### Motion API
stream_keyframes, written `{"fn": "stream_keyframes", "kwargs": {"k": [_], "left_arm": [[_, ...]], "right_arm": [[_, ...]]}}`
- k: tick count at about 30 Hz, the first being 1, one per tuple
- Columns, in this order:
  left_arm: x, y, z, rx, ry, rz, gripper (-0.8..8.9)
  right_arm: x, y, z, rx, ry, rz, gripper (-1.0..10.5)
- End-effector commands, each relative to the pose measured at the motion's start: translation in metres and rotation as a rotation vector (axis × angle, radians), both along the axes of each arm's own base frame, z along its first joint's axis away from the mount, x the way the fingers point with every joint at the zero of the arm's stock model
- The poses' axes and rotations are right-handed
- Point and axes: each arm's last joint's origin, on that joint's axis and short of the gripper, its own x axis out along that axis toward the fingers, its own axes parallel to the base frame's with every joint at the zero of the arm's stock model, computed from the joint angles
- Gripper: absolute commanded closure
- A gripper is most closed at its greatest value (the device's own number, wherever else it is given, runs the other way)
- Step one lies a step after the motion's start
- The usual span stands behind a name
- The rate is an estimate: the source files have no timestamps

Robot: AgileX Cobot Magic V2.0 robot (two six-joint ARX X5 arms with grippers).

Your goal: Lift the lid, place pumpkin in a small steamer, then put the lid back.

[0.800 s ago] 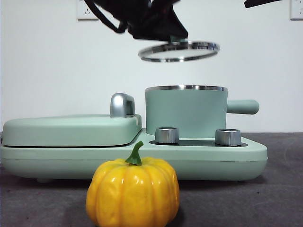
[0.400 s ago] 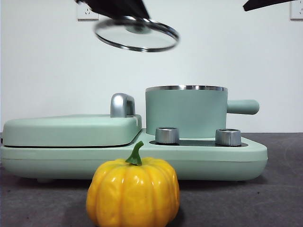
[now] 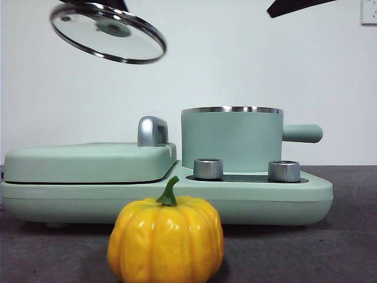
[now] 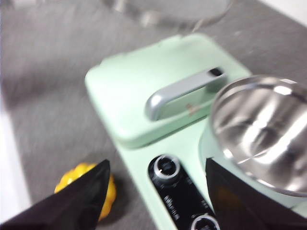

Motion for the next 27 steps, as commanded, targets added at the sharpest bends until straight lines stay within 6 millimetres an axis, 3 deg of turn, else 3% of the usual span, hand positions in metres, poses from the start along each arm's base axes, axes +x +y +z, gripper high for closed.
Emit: {"fn": "stream_keyframes", "kwargs": {"k": [1,9,16,27], "left_arm": [[-0.003,0.009,0.014,-0.019,-0.065,0.019,8.03],[-0.003,0.031,0.019,-0.006,-0.085,0.091,8.03],[-0.002,0.034,0.020,-0.008,-0.090,0.104,8.03],[-0.002,0.034,0.019,-0.012,-0.082,0.107,8.03]], "right_arm": [[-0.003,0.013,0.000,-0.055,-0.038,0.076,6.2],[-0.009,0.051,-0.026,-0.181,0.049,0.200,5.7],[-0.014,0.088,-0.059,-0.341,0.093,0.293,5.5],[-0.008,0.118,-0.101,-0.485,0.145,0.327,4.8]]}}
